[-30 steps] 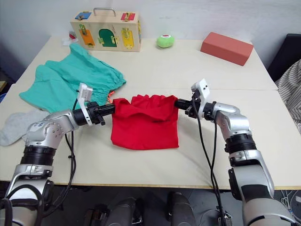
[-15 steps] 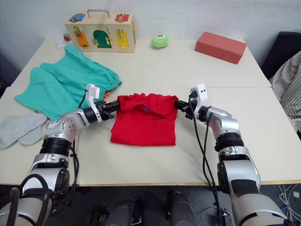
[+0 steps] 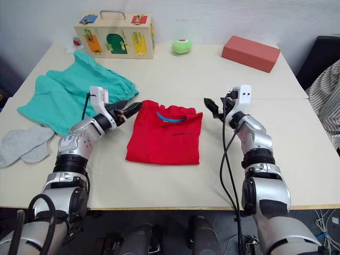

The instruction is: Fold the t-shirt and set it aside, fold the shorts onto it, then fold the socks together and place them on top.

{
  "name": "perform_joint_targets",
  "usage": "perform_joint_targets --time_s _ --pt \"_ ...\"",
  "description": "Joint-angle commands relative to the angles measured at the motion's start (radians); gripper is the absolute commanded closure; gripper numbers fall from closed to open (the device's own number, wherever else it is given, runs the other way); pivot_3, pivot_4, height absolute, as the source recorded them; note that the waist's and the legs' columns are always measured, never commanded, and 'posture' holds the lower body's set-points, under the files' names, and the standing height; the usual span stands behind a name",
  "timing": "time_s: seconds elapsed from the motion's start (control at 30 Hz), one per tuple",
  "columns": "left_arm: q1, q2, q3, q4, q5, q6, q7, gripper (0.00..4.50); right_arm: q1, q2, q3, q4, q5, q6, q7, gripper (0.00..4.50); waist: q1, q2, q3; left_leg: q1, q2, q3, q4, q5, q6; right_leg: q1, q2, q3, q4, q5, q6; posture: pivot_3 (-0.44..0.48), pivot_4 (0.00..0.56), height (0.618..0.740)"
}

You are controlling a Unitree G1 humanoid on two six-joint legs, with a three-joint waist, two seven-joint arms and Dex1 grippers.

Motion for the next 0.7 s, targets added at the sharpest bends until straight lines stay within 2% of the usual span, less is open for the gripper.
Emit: perform_joint_targets --time_s 0.03,0.17,0.33,0.5,0.67,0.7 --pt "0.118 0.074 -0.061 -0.261 0.039 -0.071 -0.120 0.14 0.123 -0.064 0.066 -0.292 0.011 -0.052 0.209 0.06 0.000 0.000 0.000 0.000 0.000 0.000 -0.001 0.000 0.000 0.000 0.000 0.000 0.000 0.000 0.000 0.000 0.150 0.740" --pt "0.287 0.195 -0.118 -0.457 0.085 -0.212 -0.288 0.07 0.311 -0.170 0.210 -0.585 -0.022 -0.130 0.450 0.02 0.000 0.000 0.000 0.002 0.000 0.002 -0.005 0.000 -0.001 -0.001 0.001 0.002 -0.002 0.000 0.000 0.000 0.150 0.740" --pt "0.525 0.362 -0.172 -0.537 0.094 -0.414 -0.596 0.07 0.506 -0.247 0.353 -0.797 -0.084 -0.162 0.557 0.02 -0.001 0.001 0.000 0.007 0.001 0.005 -0.007 -0.001 -0.002 -0.001 0.000 0.005 -0.003 -0.001 -0.001 0.000 0.150 0.740" --pt "0.501 0.338 -0.240 -0.479 0.219 -0.508 -0.537 0.07 0.530 -0.221 0.418 -0.739 -0.216 -0.268 0.488 0.02 0.014 0.000 0.000 0.005 0.000 0.004 -0.007 0.000 -0.004 -0.003 -0.002 0.003 -0.003 0.001 -0.005 0.000 0.150 0.740" --pt "0.439 0.303 -0.284 -0.362 0.344 -0.568 -0.452 0.07 0.474 -0.194 0.438 -0.617 -0.338 -0.389 0.374 0.02 0.015 0.000 0.000 0.005 -0.001 0.004 -0.006 0.001 -0.001 -0.002 -0.002 0.004 -0.004 0.004 -0.005 0.000 0.150 0.740" --pt "0.427 0.299 -0.285 -0.346 0.353 -0.568 -0.442 0.03 0.467 -0.191 0.438 -0.604 -0.351 -0.402 0.355 0.19 0.015 0.000 0.000 0.005 0.000 0.004 -0.006 0.002 -0.001 -0.002 -0.002 0.003 -0.004 0.004 -0.005 0.000 0.150 0.740"
